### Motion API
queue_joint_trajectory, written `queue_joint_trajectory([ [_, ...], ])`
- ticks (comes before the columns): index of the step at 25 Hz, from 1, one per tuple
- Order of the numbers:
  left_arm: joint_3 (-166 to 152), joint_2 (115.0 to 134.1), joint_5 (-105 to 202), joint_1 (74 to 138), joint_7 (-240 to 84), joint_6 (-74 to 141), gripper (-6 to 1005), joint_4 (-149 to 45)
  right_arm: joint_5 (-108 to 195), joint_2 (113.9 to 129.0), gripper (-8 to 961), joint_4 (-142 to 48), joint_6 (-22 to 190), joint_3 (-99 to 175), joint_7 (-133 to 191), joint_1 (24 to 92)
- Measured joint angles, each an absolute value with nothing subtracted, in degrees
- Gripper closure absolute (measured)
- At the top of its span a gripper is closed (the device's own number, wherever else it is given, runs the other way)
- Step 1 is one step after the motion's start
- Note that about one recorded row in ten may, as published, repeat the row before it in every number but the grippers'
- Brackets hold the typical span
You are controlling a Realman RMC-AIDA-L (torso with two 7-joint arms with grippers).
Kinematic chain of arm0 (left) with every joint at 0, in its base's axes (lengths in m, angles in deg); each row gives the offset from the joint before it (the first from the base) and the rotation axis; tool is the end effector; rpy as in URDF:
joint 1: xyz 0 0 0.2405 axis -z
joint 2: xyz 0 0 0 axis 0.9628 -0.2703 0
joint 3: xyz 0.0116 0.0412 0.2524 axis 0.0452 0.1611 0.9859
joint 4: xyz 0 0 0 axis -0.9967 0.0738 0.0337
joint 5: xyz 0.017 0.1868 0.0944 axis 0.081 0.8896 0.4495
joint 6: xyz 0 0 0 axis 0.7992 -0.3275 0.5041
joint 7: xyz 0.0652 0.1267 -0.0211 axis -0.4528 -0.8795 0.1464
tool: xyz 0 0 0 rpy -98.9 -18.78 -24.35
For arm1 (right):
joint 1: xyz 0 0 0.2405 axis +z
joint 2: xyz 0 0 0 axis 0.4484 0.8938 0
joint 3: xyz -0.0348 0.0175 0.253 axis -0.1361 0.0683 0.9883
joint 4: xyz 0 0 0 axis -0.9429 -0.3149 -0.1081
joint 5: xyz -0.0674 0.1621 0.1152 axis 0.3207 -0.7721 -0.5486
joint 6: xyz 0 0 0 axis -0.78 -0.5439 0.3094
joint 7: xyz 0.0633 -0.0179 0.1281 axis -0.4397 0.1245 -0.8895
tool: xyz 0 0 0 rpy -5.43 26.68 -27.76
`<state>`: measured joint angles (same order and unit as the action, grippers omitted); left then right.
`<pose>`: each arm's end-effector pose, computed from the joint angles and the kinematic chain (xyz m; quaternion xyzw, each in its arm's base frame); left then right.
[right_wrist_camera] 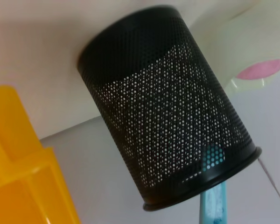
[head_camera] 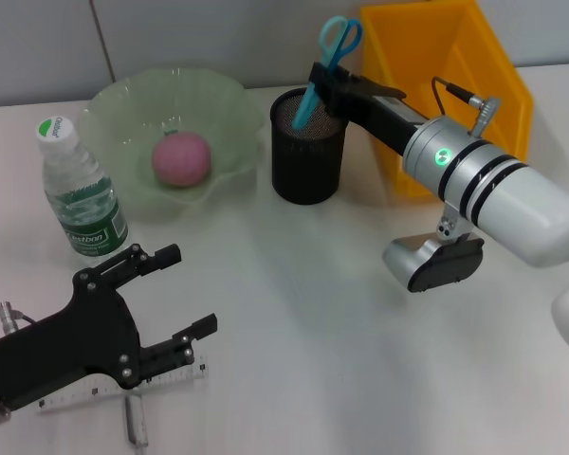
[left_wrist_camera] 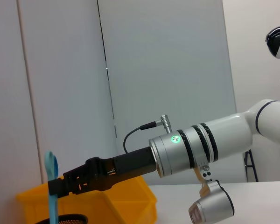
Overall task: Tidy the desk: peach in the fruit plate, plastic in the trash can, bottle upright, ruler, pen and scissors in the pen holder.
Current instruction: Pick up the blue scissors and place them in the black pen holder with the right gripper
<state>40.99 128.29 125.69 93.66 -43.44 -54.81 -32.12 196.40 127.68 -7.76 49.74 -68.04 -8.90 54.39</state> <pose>-0.2820 0.2535 -0.0293 -0.9104 -0.0115 -0.3551 0.2119 0.1992 0.3961 -0.0682 -0.4067 -0.7393 -0.3859 0.3729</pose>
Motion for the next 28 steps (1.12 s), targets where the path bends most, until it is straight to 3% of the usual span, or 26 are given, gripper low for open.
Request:
queue_joint_trajectory([
  [15, 40.76, 128.37, 125.71, 93.92, -49.10, -55.30, 207, -35.20, 196.03, 128.41, 715, -8.57, 50.74, -68.02, -3.51, 54.58],
  [24, 40.78, 128.45, 125.22, 93.47, -50.08, -55.81, 207, -35.78, 191.65, 128.64, 656, -7.50, 50.43, -69.43, -0.23, 53.94],
  [28, 40.75, 128.46, 125.11, 93.58, -53.97, -56.08, 207, -38.19, 187.06, 128.64, 585, -7.83, 49.61, -71.15, 2.52, 54.11],
])
